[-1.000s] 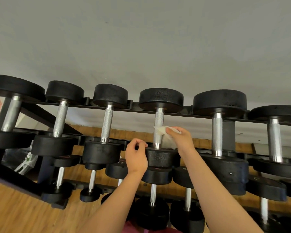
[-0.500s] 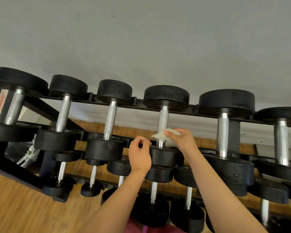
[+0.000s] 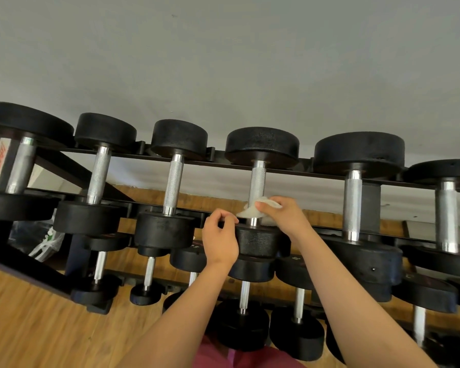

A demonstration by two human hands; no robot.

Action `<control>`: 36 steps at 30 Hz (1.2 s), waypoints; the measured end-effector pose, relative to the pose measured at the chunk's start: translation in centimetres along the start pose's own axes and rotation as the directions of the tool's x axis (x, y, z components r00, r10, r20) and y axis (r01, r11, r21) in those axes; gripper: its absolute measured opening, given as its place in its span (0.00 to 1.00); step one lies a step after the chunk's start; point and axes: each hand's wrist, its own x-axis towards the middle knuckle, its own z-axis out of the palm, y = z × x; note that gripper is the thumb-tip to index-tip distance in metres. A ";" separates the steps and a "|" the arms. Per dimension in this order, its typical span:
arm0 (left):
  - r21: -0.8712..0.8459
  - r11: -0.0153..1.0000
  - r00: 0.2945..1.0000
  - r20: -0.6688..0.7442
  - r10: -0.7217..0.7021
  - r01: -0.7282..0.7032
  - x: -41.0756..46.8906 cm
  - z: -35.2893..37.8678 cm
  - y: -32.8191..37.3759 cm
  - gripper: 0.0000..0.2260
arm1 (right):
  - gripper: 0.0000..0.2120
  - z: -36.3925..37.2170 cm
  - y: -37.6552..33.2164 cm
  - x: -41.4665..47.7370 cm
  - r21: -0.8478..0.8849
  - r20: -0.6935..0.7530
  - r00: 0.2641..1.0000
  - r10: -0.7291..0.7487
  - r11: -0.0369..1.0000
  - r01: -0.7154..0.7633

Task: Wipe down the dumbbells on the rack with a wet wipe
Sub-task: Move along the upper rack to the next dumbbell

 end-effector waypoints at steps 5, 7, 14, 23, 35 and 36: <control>-0.008 1.000 1.000 -0.001 0.014 -0.014 -0.2 -0.1 0.2 0.10 | 0.11 -0.2 0.2 0.2 -0.076 -0.023 1.000 -0.016 0.997 0.014; -0.010 1.000 1.000 -0.002 0.010 -0.010 -0.1 0.0 0.2 0.10 | 0.09 -0.5 0.4 -0.3 -0.075 -0.073 0.997 -0.031 0.997 0.026; -0.021 0.999 0.999 -0.010 0.038 -0.038 -0.1 0.1 -0.1 0.10 | 0.13 -0.8 -1.6 0.0 -0.310 0.157 0.985 0.072 0.950 -0.020; -0.031 0.999 0.999 -0.014 0.044 -0.044 0.0 0.2 -0.3 0.11 | 0.19 -0.9 -0.9 -0.5 -0.300 0.058 0.997 0.040 0.954 -0.021; 0.001 0.999 0.999 -0.012 0.037 -0.037 0.1 0.1 -0.3 0.10 | 0.17 -1.3 -1.9 -1.1 -0.356 0.065 0.997 0.052 0.934 -0.025; 0.000 1.000 0.999 -0.013 0.032 -0.031 0.1 0.1 -0.3 0.10 | 0.17 -1.1 -1.8 -1.1 -0.343 0.060 0.997 0.045 0.939 -0.022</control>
